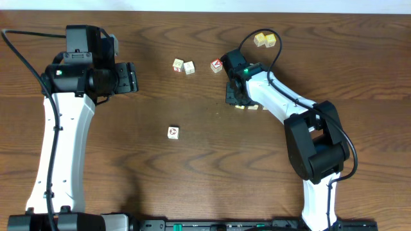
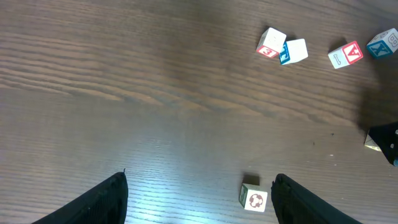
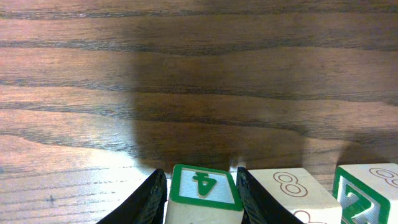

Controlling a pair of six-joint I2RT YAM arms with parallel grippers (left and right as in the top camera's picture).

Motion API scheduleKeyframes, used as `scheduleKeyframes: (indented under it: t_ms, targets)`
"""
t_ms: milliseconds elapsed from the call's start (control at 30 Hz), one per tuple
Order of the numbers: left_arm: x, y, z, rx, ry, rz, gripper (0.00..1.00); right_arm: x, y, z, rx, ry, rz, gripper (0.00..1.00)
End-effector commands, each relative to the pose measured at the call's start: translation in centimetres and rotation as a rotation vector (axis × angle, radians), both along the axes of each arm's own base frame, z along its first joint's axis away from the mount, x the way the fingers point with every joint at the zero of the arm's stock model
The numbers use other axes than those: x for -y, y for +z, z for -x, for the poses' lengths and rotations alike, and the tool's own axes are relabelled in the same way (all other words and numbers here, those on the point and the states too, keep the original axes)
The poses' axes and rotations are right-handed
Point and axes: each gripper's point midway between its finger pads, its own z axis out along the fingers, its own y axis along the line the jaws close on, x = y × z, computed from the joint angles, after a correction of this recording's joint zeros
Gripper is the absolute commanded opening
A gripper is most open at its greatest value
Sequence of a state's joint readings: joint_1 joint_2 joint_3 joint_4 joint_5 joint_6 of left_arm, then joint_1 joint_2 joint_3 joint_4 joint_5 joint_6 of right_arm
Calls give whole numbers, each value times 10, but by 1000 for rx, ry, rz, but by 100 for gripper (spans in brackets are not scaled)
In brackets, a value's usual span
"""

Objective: Lift 4 blocks
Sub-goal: 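Lower the green '4' block next to the '8' blocks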

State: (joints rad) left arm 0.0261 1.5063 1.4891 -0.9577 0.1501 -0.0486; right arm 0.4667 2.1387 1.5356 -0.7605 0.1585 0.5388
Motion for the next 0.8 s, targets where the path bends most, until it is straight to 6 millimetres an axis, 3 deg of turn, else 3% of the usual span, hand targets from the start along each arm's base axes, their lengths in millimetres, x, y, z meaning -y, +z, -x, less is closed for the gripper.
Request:
scheduleKeyframes:
  t_ms: [0, 767]
  targets:
    - [-3, 5, -2, 15, 6, -9, 74, 4, -5, 2, -8, 17, 23, 34]
    - [-3, 5, -2, 14, 6, -9, 74, 0, -5, 1, -13, 95, 21, 35]
